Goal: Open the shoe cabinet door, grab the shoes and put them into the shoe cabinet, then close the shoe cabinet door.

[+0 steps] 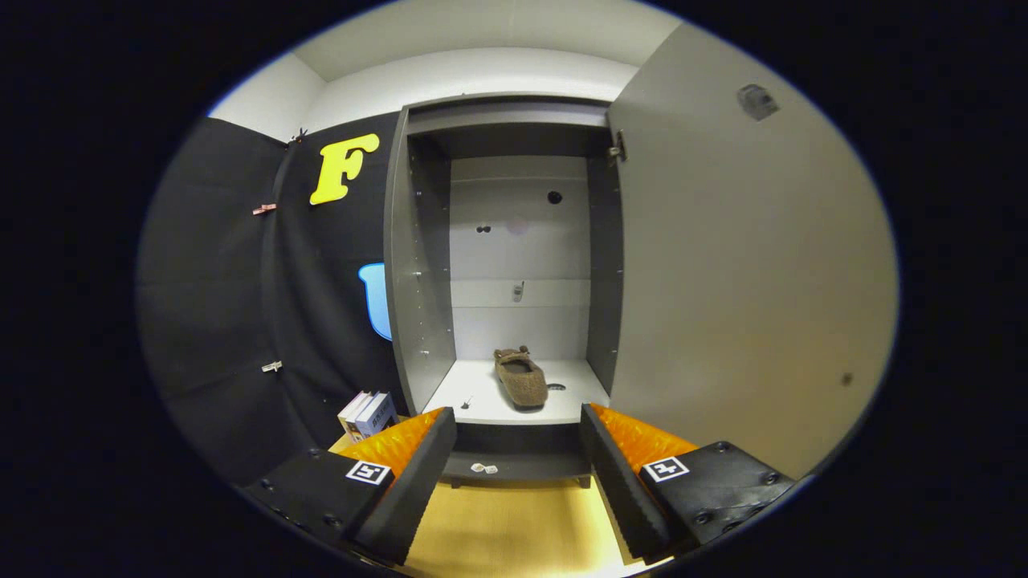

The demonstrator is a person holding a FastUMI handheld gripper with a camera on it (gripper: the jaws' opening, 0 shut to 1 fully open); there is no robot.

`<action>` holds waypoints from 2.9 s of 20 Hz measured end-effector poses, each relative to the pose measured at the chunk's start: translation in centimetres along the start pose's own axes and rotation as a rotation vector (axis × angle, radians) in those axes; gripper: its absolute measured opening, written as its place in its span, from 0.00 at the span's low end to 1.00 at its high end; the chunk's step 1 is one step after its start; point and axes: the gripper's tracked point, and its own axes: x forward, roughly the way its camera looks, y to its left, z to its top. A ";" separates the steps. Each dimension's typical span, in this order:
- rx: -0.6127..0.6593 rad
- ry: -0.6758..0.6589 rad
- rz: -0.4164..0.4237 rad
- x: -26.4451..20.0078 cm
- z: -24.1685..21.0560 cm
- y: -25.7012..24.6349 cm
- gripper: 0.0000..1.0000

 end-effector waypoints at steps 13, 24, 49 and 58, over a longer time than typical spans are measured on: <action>0.012 -0.030 0.005 -14.2 -0.4 -14.4 0.98; 0.026 0.016 -0.017 -11.4 -1.7 -24.9 0.98; 0.066 0.044 0.137 1.3 -1.4 -25.9 0.97; 0.059 0.025 0.087 0.3 -1.5 -21.6 0.94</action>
